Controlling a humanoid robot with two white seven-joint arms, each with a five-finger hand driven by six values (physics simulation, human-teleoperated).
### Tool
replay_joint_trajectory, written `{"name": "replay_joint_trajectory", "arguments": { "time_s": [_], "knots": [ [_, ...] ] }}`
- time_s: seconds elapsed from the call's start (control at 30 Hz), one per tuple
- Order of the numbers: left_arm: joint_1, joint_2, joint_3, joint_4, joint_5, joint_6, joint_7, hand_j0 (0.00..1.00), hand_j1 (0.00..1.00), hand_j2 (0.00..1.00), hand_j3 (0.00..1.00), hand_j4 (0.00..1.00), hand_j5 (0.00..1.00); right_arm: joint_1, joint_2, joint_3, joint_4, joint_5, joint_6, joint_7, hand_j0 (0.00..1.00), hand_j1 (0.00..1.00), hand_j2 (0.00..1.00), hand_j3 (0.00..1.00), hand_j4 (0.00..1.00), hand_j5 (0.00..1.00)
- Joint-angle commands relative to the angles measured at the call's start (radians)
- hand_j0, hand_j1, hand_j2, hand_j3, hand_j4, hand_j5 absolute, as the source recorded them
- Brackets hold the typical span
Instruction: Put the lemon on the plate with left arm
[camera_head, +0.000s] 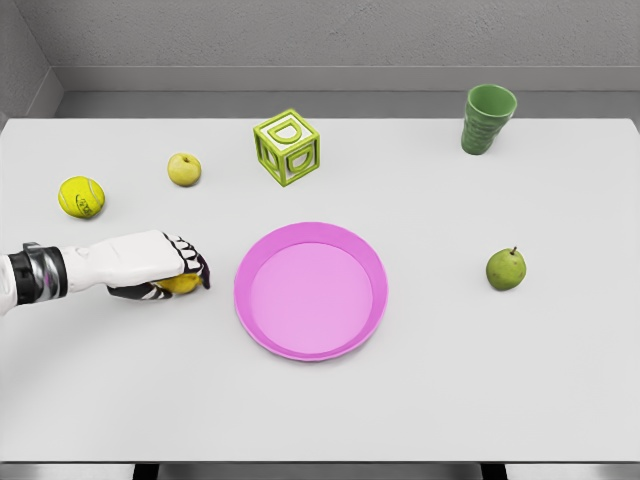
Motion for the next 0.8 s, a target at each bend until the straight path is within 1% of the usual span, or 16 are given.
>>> {"name": "replay_joint_trajectory", "arguments": {
  "time_s": [0.0, 0.17, 0.33, 0.43, 0.57, 0.67, 0.77],
  "knots": [
    [0.0, 0.001, 0.0, 0.0, 0.004, 0.001, 0.0, 0.59, 0.59, 0.59, 0.59, 0.59, 0.59, 0.0, 0.0, 0.0, 0.0, 0.0, 0.0, 0.0, 1.0, 1.0, 1.0, 1.0, 1.0, 1.0],
    [-0.008, -0.001, 0.012, 0.0, 0.01, 0.001, 0.0, 0.59, 0.59, 0.59, 0.59, 0.59, 0.59, 0.0, 0.0, 0.0, 0.0, 0.0, 0.0, 0.0, 1.0, 1.0, 1.0, 1.0, 1.0, 1.0],
    [-0.011, -0.031, 0.018, 0.0, 0.014, 0.001, 0.0, 0.58, 0.58, 0.58, 0.58, 0.58, 0.58, 0.0, 0.0, 0.0, 0.0, 0.0, 0.0, 0.0, 1.0, 1.0, 1.0, 1.0, 1.0, 1.0],
    [-0.011, -0.045, 0.041, 0.0, 0.025, 0.001, 0.0, 0.58, 0.58, 0.58, 0.58, 0.58, 0.58, 0.002, 0.0, 0.0, 0.0, 0.0, 0.0, 0.0, 1.0, 1.0, 1.0, 1.0, 1.0, 1.0],
    [-0.009, -0.048, 0.049, -0.001, 0.031, 0.001, 0.0, 0.58, 0.58, 0.58, 0.58, 0.58, 0.58, 0.0, 0.0, 0.0, 0.0, 0.0, 0.0, 0.0, 1.0, 1.0, 1.0, 1.0, 1.0, 1.0],
    [-0.008, -0.047, 0.065, -0.047, 0.044, 0.001, 0.0, 0.58, 0.58, 0.58, 0.58, 0.58, 0.58, 0.0, 0.0, 0.0, 0.0, 0.0, 0.0, 0.0, 1.0, 1.0, 1.0, 1.0, 1.0, 1.0],
    [-0.008, -0.05, 0.067, -0.061, 0.065, 0.001, 0.0, 0.58, 0.58, 0.58, 0.58, 0.58, 0.58, 0.0, 0.0, 0.0, 0.0, 0.0, 0.0, 0.0, 1.0, 1.0, 1.0, 1.0, 1.0, 1.0]
  ]
}}
